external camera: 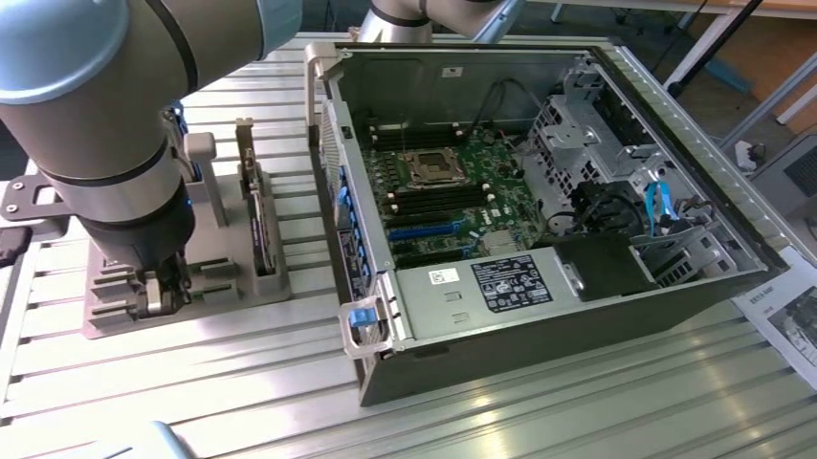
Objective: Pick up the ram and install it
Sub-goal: 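Pick up the ram and move it above insertion slot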
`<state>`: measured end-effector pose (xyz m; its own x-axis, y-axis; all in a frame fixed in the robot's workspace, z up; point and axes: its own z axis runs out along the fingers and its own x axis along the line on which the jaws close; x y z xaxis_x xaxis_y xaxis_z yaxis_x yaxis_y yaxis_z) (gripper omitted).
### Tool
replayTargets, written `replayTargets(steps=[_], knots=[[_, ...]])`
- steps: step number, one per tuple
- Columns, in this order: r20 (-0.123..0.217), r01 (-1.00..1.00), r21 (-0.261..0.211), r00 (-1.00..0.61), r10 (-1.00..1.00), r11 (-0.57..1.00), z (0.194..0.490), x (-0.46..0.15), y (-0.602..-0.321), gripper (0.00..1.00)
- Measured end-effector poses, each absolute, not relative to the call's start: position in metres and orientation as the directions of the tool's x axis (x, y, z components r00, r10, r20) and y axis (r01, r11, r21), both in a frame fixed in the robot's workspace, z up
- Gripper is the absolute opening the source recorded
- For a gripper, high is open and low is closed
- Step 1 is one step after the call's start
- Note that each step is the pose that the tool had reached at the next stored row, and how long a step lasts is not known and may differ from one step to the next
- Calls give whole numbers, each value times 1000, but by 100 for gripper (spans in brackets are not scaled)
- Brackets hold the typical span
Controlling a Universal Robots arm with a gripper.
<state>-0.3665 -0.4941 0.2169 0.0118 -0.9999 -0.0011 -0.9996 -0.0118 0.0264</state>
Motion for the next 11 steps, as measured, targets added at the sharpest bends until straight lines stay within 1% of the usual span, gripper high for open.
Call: replayTargets(steps=[11], knots=[[-1, -1000, 27, 12, -1000, -12, 215, -361, -494, 24]])
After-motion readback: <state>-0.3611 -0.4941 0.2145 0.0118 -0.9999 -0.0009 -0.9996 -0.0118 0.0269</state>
